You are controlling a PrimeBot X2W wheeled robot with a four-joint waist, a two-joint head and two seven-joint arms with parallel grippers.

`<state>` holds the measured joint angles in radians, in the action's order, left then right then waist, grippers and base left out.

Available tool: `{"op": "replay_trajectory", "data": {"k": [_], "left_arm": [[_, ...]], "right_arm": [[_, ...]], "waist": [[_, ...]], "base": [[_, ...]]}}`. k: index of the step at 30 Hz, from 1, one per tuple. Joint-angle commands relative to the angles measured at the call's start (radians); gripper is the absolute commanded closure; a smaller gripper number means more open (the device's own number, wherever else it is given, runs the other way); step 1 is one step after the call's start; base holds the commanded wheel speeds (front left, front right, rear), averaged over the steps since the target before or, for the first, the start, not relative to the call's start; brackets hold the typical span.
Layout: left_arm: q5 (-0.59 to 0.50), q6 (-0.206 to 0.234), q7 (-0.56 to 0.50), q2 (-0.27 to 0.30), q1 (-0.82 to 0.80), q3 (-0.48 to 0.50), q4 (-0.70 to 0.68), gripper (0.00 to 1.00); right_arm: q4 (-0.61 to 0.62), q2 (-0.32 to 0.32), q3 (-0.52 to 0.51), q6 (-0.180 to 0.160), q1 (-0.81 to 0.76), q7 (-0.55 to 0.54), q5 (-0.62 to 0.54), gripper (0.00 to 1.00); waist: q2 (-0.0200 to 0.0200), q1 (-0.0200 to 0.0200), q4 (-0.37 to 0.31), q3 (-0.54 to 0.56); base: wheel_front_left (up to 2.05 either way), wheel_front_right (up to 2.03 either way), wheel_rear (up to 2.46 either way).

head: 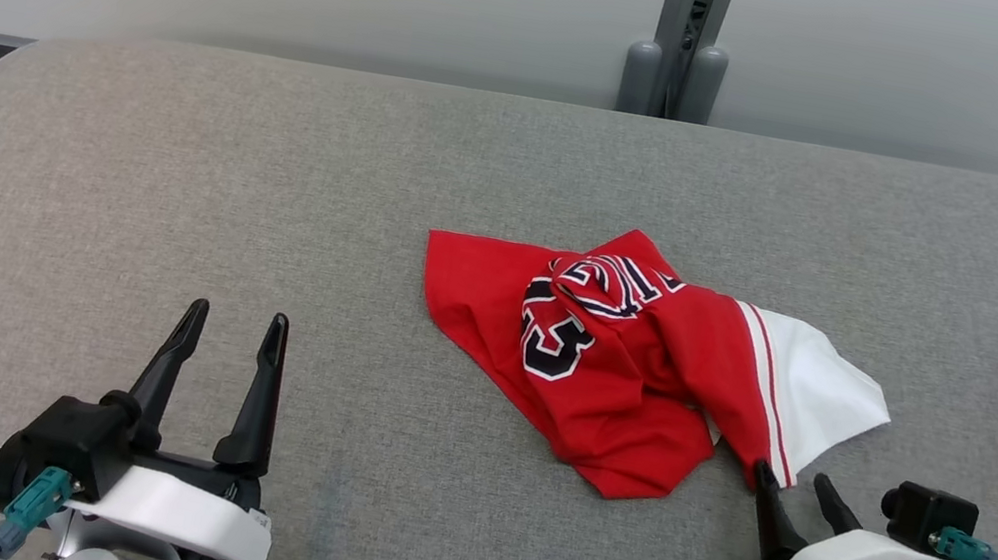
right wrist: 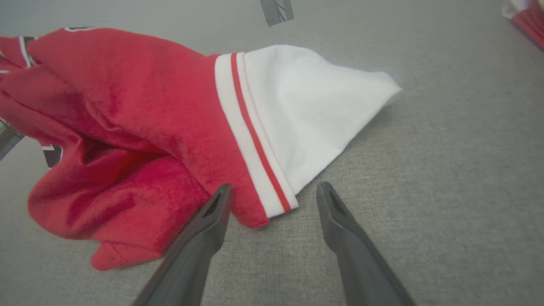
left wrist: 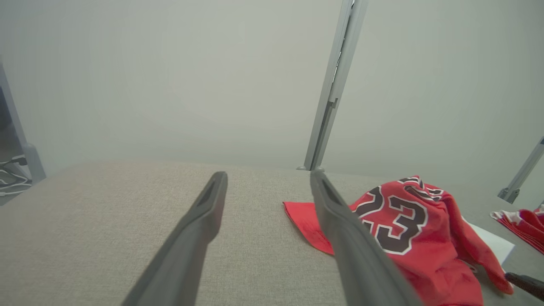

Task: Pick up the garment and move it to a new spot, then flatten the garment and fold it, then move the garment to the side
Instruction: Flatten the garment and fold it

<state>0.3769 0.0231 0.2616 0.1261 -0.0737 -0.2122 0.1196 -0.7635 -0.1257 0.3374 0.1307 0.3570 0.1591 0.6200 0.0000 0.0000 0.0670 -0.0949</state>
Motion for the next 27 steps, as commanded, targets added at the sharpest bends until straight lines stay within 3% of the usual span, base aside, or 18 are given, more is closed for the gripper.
{"op": "replay_trajectory", "data": {"k": [1,6,12,21,22,23,25,26,27], "left_arm": [[-0.006,-0.002,0.004,0.002,-0.021,0.005,0.002,0.00],[-0.014,-0.006,0.004,-0.002,-0.020,0.013,0.002,0.00],[-0.021,-0.012,0.004,-0.007,-0.023,0.020,0.004,0.00],[-0.028,-0.020,0.004,-0.009,-0.025,0.026,0.009,0.00],[-0.029,-0.021,0.004,-0.009,-0.026,0.027,0.009,0.00],[-0.029,-0.020,0.004,-0.009,-0.026,0.028,0.009,0.00],[-0.030,-0.020,0.004,-0.009,-0.027,0.029,0.010,0.00],[-0.030,-0.020,0.004,-0.009,-0.027,0.029,0.010,0.00],[-0.030,-0.021,0.004,-0.010,-0.026,0.030,0.011,0.00]], "right_arm": [[-0.011,0.002,-0.004,0.000,0.016,0.006,0.011,0.00],[-0.065,0.018,-0.022,0.000,0.041,0.014,0.056,0.00],[-0.076,0.041,-0.045,0.000,0.045,-0.007,0.189,0.00],[-0.059,0.027,-0.028,0.000,0.037,-0.058,0.367,0.00],[-0.057,0.024,-0.020,0.000,0.037,-0.057,0.377,0.10],[-0.053,0.021,-0.014,0.000,0.038,-0.051,0.388,0.42],[-0.046,0.013,-0.002,0.000,0.040,-0.037,0.404,0.77],[-0.046,0.013,-0.002,0.000,0.040,-0.037,0.404,0.77],[-0.043,0.009,0.007,0.000,0.042,-0.031,0.411,1.00]], "waist": [[0.0000,0.0000,0.006,-0.003],[0.0000,0.0000,0.019,-0.007],[0.0000,0.0000,0.024,-0.010],[0.0000,0.0000,0.027,-0.014],[0.0000,0.0000,0.027,-0.015],[0.0000,0.0000,0.027,-0.015],[0.0000,0.0000,0.028,-0.016],[0.0000,0.0000,0.028,-0.016],[0.0000,0.0000,0.028,-0.016]], "base": [[0.00,0.00,0.00],[0.00,0.00,0.00],[0.00,0.00,0.00],[0.00,0.00,0.00],[0.00,0.00,0.00],[0.00,0.00,0.00],[0.00,0.00,0.00],[0.00,0.00,0.00],[0.00,0.00,0.00]]}}
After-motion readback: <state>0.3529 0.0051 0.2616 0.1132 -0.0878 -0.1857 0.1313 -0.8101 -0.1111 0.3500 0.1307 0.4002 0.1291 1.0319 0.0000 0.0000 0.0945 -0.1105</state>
